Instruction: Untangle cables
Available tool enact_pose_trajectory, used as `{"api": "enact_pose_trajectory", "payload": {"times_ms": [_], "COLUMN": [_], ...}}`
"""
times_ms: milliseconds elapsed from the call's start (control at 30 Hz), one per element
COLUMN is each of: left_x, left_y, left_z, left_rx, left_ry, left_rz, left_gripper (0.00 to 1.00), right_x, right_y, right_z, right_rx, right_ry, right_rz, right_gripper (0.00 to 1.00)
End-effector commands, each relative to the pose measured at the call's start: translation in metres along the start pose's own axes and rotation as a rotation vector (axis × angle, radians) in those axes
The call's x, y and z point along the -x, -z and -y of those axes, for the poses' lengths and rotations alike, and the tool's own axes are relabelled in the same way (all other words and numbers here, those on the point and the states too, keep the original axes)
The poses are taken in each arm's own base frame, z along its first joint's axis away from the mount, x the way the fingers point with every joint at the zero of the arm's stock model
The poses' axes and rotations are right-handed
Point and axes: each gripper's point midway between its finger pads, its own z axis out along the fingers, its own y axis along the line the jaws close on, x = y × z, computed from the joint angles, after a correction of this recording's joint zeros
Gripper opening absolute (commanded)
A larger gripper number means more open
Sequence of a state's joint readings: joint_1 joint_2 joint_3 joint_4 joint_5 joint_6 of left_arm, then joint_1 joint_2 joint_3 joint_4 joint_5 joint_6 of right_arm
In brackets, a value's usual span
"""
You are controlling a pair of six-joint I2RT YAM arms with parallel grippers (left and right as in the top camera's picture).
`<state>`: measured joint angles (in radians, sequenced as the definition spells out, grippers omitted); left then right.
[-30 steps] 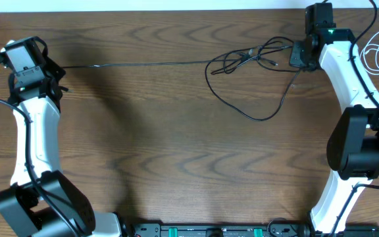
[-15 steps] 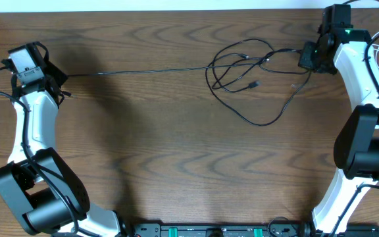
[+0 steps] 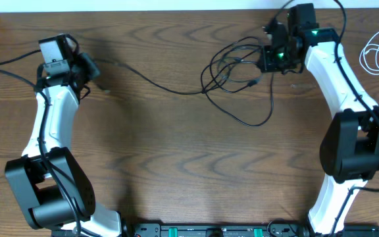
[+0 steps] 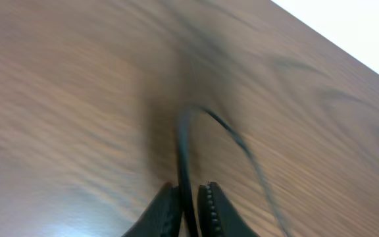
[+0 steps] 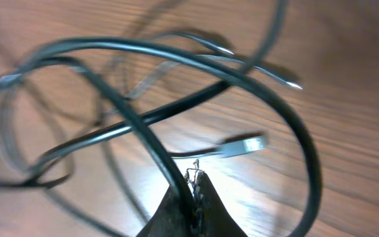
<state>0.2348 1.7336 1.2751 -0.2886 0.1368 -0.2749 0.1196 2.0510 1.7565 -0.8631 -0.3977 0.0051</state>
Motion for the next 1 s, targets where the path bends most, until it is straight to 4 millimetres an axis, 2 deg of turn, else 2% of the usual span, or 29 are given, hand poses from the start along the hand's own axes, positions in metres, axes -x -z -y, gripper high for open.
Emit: {"api": "enact_pose_trajectory", "payload": {"times_ms": [0,67,133,200,300,433,533,667,833,967], "left_x": [-0.015,-0.027,-0.037,-0.042,-0.045,-0.049,-0.062,-0.082,-0.094,-0.107], "left_y": [0.011,0.021,0.029,0.036,0.043,0.054,0.058,0.063,0.075,0.072], "left_z": [0.069,0.1,0.119,0.13,0.14,0.157,0.173,0.204,0.249,0.272], "left_rx": [-0.315,-0.462,-0.559,-0.619,-0.682,-0.774,-0.8,-0.817,-0.871,-0.807], "left_ry": [-0.091,-0.138,-0.164,-0.171,-0.181,-0.2,-0.221,-0.227,-0.207,-0.187], "left_rz": [-0.084,-0.127,-0.159,-0.181,-0.192,-0.205,-0.232,-0.27,-0.264,-0.236], "left_gripper": [0.25,0.38,0.46,0.55,0.64,0.68,0.68,0.68,0.68,0.68], "right_x": [0.021,0.023,0.023,0.023,0.021,0.021,0.02,0.018,0.017,0.015], "right_y": [0.056,0.071,0.078,0.08,0.079,0.079,0.079,0.078,0.078,0.078], "right_z": [-0.049,-0.054,-0.056,-0.056,-0.055,-0.057,-0.057,-0.057,-0.057,-0.057], "right_rx": [0.115,0.11,0.109,0.104,0.103,0.105,0.108,0.107,0.108,0.108], "right_ry": [0.11,0.113,0.117,0.114,0.11,0.113,0.112,0.108,0.104,0.102], "right_rz": [0.129,0.153,0.162,0.164,0.156,0.156,0.154,0.145,0.138,0.133], "right_gripper": [0.01,0.01,0.01,0.01,0.01,0.01,0.01,0.01,0.01,0.01]}}
